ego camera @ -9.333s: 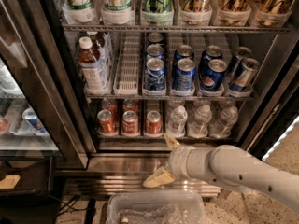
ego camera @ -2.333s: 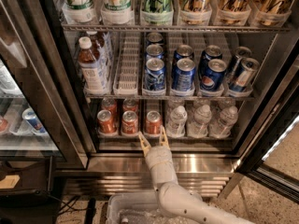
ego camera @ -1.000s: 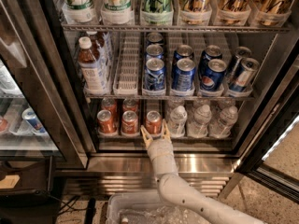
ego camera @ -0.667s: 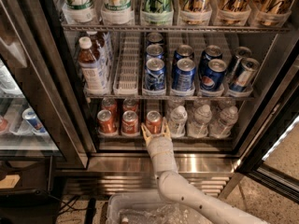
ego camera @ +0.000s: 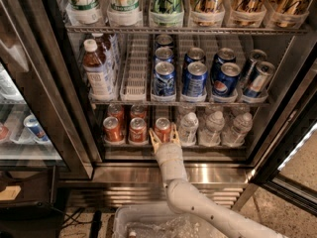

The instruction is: Pick coke can from bottom shelf of fridge

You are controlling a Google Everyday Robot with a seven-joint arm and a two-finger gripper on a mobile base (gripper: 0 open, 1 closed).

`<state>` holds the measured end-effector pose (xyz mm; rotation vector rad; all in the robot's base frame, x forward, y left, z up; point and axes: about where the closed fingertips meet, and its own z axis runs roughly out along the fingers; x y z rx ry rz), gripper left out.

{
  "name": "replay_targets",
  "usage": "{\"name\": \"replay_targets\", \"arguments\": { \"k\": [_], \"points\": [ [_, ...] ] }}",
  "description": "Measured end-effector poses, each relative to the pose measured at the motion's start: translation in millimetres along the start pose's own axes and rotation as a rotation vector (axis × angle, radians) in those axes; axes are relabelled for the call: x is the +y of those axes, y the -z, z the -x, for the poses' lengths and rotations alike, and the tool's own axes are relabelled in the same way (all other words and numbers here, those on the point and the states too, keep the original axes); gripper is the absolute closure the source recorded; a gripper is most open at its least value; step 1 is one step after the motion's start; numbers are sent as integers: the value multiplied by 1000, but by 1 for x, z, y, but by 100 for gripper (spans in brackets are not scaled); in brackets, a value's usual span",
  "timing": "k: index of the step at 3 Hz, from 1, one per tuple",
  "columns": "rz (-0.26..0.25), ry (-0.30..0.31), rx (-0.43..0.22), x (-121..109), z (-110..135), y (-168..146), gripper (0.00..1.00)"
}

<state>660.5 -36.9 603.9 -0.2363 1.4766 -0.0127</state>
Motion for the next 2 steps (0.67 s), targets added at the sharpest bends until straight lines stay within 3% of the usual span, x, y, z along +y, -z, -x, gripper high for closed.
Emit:
{"name": "replay_targets", "arguments": {
  "k": [2],
  "points": [
    [36, -34, 18, 9, -3, -3, 79]
  ]
}}
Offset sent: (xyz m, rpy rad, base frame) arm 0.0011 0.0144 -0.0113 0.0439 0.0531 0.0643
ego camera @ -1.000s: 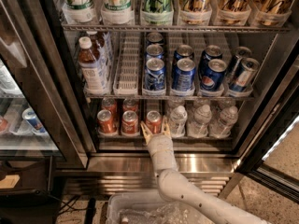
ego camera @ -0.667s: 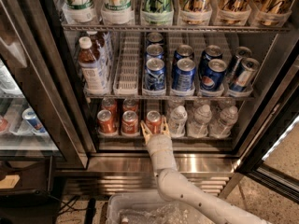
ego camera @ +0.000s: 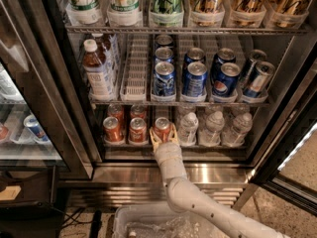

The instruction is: Pick coke can from bottom shelf of fridge

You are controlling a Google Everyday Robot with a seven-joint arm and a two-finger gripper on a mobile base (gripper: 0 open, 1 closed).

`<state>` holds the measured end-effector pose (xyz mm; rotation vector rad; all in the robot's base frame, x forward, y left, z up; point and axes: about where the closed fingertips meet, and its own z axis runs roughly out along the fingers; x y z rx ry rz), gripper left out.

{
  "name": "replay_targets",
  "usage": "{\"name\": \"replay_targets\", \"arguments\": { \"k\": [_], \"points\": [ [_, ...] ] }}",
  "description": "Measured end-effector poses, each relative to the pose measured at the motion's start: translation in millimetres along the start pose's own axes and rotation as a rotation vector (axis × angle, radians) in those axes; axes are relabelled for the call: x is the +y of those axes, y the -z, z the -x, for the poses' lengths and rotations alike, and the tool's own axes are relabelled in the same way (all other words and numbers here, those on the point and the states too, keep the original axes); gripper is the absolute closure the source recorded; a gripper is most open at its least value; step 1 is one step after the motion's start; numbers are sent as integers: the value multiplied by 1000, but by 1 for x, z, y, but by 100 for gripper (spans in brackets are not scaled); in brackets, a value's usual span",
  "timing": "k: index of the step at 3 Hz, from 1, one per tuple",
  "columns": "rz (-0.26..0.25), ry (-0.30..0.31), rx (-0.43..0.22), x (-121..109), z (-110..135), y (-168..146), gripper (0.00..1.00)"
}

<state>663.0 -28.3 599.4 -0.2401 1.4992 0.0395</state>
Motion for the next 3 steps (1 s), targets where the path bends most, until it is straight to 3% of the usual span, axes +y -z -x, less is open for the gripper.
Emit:
{"name": "replay_targets", "arguments": {
  "k": [1, 2, 3],
  "points": [
    [0, 0, 0, 0, 0, 0, 100],
    [2, 0, 1, 0, 0, 0, 100],
    [22, -42, -25, 0, 21, 3, 100]
  ]
}}
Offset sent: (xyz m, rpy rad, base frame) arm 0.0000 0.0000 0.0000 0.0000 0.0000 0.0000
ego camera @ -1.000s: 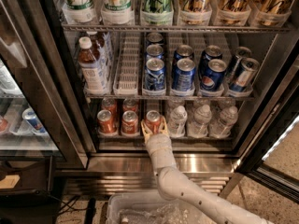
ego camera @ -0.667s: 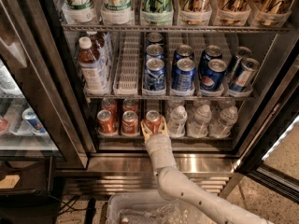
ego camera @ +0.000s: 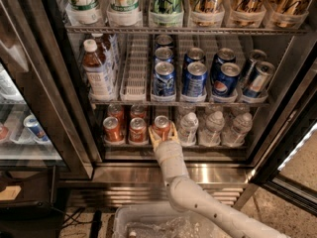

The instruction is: Pick coke can from bottom shelf of fridge

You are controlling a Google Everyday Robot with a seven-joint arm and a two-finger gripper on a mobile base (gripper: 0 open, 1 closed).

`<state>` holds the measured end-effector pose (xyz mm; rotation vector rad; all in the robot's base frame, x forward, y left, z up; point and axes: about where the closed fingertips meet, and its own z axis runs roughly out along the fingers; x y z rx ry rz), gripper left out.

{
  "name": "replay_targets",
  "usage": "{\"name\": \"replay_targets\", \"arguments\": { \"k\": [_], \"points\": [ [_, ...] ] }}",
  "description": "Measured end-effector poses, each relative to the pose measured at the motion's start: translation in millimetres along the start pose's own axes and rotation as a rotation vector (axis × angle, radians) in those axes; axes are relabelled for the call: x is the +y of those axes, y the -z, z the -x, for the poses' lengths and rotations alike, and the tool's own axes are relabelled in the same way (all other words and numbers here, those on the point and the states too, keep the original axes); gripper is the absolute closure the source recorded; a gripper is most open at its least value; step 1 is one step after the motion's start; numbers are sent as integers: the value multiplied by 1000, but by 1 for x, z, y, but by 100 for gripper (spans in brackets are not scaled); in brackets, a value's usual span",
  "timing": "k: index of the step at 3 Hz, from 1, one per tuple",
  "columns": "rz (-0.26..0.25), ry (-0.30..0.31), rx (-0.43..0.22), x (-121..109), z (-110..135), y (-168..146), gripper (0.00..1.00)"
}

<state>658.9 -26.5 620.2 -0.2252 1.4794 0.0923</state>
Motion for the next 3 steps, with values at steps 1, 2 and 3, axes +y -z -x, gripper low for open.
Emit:
{"name": "replay_targets", "arguments": {
  "k": [1, 2, 3],
  "points": [
    [47, -47, -86, 6, 49, 16, 100],
    [47, -47, -86, 6, 49, 17, 100],
    [73, -72, -66, 9, 49, 24, 100]
  ]
}}
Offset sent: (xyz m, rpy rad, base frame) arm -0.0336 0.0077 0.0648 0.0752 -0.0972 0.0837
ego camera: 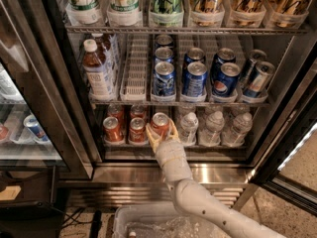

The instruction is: Pick coke can from bottom shelf of fridge

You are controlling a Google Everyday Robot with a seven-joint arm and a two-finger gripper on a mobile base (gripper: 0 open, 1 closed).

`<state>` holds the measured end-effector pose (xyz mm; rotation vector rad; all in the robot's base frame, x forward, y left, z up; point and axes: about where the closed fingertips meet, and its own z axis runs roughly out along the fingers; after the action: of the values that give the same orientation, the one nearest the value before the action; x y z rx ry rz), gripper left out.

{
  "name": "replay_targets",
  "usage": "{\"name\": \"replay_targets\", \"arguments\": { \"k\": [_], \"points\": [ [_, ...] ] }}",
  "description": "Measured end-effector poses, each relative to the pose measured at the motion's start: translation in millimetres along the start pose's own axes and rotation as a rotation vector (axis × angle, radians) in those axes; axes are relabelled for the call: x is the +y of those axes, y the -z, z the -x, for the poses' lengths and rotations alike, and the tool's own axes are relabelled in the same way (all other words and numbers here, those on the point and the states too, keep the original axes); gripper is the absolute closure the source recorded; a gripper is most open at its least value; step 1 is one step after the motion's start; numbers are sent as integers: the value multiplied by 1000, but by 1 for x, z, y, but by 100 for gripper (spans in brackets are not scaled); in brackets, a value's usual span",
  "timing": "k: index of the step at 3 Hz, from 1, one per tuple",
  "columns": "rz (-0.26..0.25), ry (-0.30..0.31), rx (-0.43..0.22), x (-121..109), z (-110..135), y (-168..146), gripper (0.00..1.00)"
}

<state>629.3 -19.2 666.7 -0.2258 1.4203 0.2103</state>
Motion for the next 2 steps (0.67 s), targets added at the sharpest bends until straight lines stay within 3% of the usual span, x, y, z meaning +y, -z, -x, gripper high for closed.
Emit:
{"name": "replay_targets", "arguments": {
  "k": [2],
  "points": [
    [150, -67, 143, 12, -2, 60, 100]
  ]
}}
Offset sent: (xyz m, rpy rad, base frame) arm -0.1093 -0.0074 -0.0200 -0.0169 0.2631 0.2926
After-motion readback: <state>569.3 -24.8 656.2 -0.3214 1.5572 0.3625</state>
